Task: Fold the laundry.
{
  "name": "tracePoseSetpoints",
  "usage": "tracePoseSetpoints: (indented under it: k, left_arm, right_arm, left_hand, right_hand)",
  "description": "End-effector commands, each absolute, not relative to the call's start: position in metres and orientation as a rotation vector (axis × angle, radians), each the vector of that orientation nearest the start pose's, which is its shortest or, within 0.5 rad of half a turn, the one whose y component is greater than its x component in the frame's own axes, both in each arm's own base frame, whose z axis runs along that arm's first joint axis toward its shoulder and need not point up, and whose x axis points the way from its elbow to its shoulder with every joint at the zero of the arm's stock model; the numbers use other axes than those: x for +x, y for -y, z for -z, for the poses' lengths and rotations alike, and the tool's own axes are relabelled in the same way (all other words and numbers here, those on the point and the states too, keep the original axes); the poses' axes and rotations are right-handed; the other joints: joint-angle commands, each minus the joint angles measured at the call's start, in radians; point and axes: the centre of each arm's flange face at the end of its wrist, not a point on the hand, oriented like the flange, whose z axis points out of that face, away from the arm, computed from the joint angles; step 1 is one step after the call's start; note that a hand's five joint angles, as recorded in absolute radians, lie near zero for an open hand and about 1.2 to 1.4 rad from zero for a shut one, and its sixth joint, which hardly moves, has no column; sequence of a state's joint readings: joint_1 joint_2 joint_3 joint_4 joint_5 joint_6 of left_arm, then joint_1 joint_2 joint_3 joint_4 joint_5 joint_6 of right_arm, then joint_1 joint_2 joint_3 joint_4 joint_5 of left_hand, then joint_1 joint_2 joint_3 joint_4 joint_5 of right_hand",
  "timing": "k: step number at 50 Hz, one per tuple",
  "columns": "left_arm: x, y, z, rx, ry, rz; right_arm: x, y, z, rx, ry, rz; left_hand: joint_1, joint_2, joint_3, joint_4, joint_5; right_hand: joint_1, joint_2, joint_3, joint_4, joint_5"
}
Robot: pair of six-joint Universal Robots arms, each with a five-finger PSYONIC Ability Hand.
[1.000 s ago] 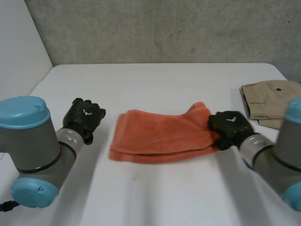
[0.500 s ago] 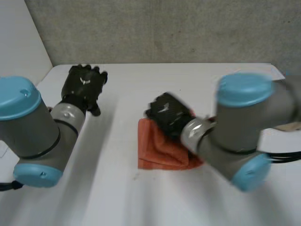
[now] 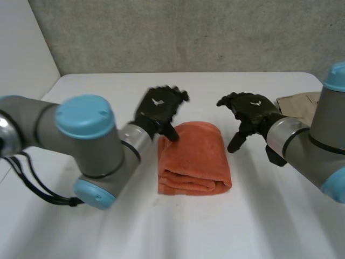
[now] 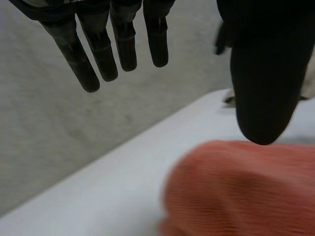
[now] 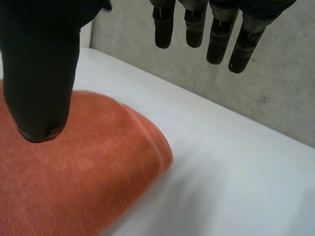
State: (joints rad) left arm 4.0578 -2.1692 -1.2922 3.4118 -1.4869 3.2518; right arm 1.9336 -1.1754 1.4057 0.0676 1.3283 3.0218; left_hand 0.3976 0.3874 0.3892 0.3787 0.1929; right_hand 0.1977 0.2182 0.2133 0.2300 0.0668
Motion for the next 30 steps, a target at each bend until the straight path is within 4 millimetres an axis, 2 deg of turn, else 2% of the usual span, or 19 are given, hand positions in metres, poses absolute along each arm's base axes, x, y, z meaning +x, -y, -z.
tracePoseSetpoints:
  k: [1,7,11,12,15,19,27,30]
  left_arm:
    - [-0.391,0.244,-0.161,1.187,-2.543,2.253]
    - [-0.382,0.251,-0.147,1.119,-2.592,2.105]
    - [-0.369,0.260,-0.145,1.076,-2.536,2.019]
    - [-0.366,0.261,-0.143,1.099,-2.495,1.985]
    - [-0.362,0.259,-0.140,1.142,-2.435,1.935]
    - [-0.353,0.257,-0.133,1.139,-2.383,1.853]
    - [-0.352,0.249,-0.129,1.145,-2.385,1.816]
    - [-0.350,0.248,-0.126,1.150,-2.387,1.802]
  right_arm:
    - [0.267,0.283,-0.208,-0.758,-2.194,1.596]
    - [0.272,0.286,-0.196,-0.770,-2.198,1.556]
    - [0.281,0.286,-0.189,-0.785,-2.190,1.534]
    - [0.290,0.282,-0.186,-0.816,-2.173,1.520]
    - [0.307,0.276,-0.174,-0.860,-2.166,1.481]
    - [0.317,0.276,-0.158,-0.884,-2.178,1.439]
    - [0.328,0.278,-0.129,-0.915,-2.209,1.381]
    - [0.328,0.280,-0.127,-0.919,-2.225,1.394]
  left_hand:
    - [0.021,0.032,0.030,0.040,0.052]
    - [0.036,0.046,0.045,0.055,0.066]
    - [0.033,0.043,0.042,0.052,0.063]
    - [0.030,0.040,0.039,0.049,0.060]
    - [0.027,0.037,0.036,0.046,0.057]
    - [0.021,0.032,0.030,0.040,0.052]
    - [0.007,0.017,0.015,0.026,0.037]
    - [0.004,0.014,0.012,0.023,0.034]
  right_hand:
    - [-0.023,-0.044,-0.039,-0.055,-0.067]
    - [-0.023,-0.044,-0.039,-0.055,-0.067]
    - [-0.023,-0.044,-0.039,-0.055,-0.067]
    - [-0.023,-0.044,-0.039,-0.055,-0.067]
    - [-0.023,-0.044,-0.039,-0.055,-0.067]
    - [-0.023,-0.044,-0.039,-0.055,-0.067]
    - [-0.023,-0.044,-0.039,-0.055,-0.067]
    - [-0.023,-0.044,-0.039,-0.055,-0.067]
